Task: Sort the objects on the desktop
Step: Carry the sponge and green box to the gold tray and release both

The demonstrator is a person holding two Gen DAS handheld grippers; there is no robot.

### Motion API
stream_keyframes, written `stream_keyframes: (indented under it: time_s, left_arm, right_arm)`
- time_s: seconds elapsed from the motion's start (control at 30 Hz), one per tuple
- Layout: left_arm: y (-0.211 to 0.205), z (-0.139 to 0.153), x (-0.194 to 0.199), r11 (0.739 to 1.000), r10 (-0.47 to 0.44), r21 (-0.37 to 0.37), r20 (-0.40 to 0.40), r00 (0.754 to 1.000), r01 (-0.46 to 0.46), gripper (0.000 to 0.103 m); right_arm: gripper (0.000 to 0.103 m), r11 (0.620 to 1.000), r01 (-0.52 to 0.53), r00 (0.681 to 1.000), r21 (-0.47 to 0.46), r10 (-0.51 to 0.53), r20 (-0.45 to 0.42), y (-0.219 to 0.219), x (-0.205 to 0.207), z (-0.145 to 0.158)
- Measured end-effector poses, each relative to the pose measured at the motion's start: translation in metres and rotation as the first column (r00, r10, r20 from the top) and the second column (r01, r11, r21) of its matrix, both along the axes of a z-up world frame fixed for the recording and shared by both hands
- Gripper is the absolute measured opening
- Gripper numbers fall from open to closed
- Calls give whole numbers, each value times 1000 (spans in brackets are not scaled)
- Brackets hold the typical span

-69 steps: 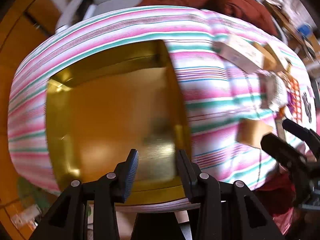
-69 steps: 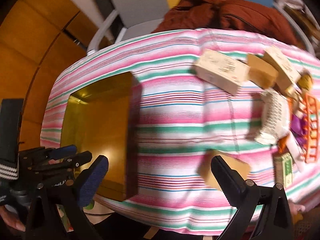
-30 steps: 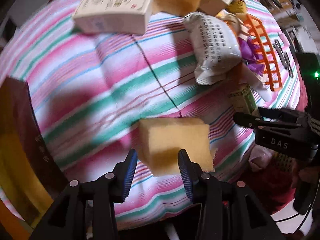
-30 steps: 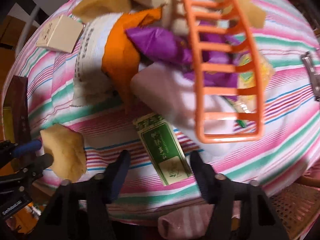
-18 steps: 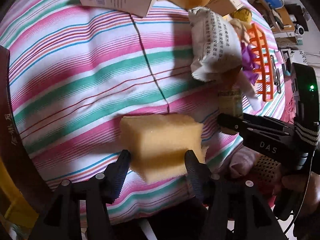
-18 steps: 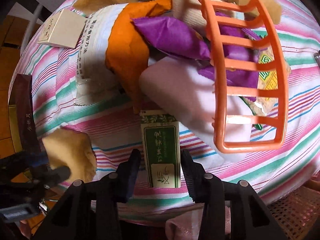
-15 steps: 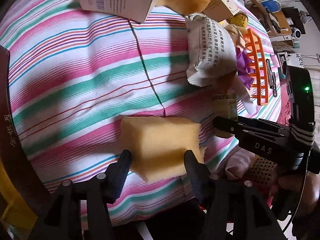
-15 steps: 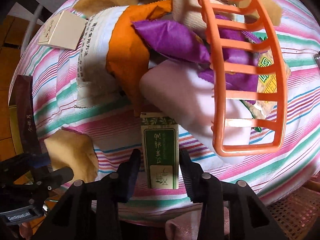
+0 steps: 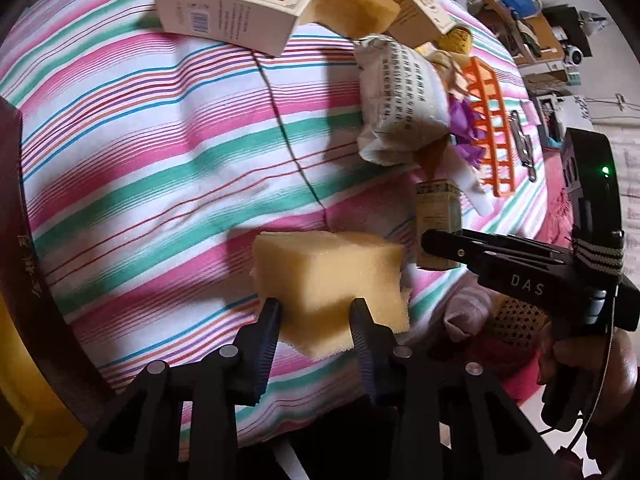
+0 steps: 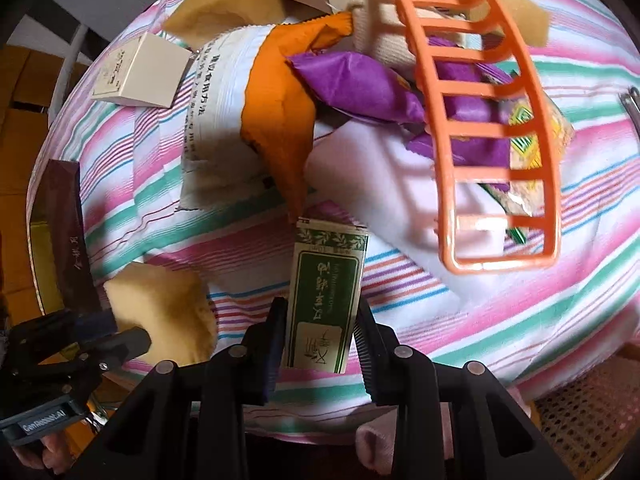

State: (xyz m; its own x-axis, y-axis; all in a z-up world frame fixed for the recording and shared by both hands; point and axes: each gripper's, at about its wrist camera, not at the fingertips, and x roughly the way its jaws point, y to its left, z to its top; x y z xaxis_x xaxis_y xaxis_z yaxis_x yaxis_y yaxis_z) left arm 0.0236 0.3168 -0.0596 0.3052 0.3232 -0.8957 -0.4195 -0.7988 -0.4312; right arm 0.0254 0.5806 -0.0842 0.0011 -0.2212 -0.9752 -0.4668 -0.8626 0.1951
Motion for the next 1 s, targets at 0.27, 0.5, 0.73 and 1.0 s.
stream_keyframes:
  time_s: [0.27, 0.5, 0.73, 1.0]
  left_arm:
    - [-3, 15, -1, 999, -8, 39, -11, 1000, 8, 34]
    - [-9, 14, 3, 998, 20, 52, -26, 999, -18, 34]
    - [-45, 12, 12, 995, 62, 78, -22, 998, -60, 34]
    - [-76, 28, 1, 985, 127, 124, -35, 991, -122, 34]
  right_arm:
    - [28, 999, 33, 999, -16, -33, -21, -3, 6, 21]
    - [30, 998, 61, 998, 24, -61, -34, 6, 33, 38]
    - [50, 993, 72, 997, 94, -72, -8, -1, 6, 15]
    - [32, 991, 107, 993, 78, -110, 36, 14, 1, 9]
